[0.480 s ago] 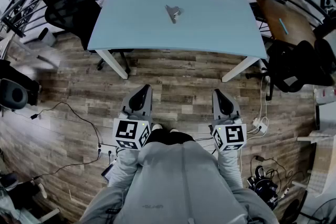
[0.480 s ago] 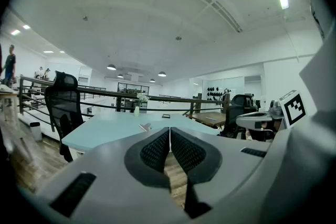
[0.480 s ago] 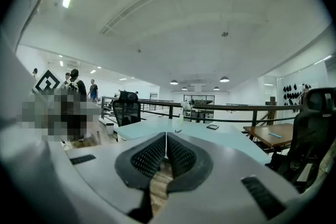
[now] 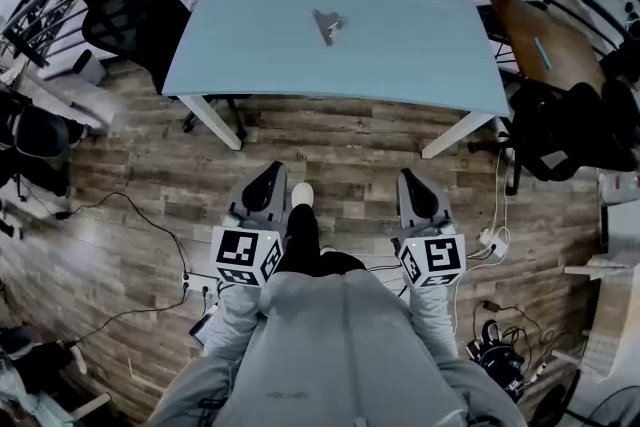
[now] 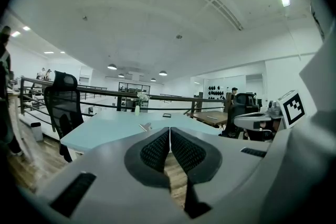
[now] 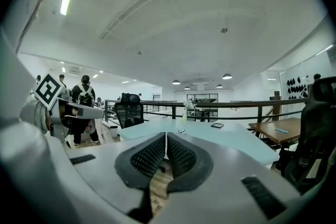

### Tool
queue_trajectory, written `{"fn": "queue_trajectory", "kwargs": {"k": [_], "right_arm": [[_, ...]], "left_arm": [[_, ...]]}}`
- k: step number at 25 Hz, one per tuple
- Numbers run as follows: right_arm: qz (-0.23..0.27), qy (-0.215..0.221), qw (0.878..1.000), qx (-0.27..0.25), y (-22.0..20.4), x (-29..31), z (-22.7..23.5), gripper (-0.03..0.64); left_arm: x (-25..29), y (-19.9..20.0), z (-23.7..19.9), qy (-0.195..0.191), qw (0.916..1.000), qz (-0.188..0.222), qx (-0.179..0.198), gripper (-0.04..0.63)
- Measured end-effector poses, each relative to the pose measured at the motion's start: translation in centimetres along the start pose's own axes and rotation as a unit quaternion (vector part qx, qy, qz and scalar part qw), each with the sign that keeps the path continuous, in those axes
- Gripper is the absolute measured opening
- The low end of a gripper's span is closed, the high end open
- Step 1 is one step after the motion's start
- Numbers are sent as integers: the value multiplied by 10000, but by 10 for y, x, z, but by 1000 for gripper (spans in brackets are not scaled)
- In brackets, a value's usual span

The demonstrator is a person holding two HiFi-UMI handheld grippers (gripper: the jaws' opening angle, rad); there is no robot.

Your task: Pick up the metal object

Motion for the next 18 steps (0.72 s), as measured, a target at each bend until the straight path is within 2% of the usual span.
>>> {"fn": "queue_trajectory", "kwargs": {"k": [6,18], "right_arm": [[-32,41,10000,63,-6,40,13,25],[-20,-110,9999,73,2,184,42,25]], "left_arm": [[37,-2,-18,-40,10000,-27,-21,29],[159,16,-107,-202,9997,-30,-93,29]]}}
Point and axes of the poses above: the fingertips, and each gripper's own axes: x forward along the fingers, z to its right, y out of its top, the point moved 7 cm from there along -x, backward along the fingers, and after that the axes turned 11 degrees about z, right-handed, at the moved point
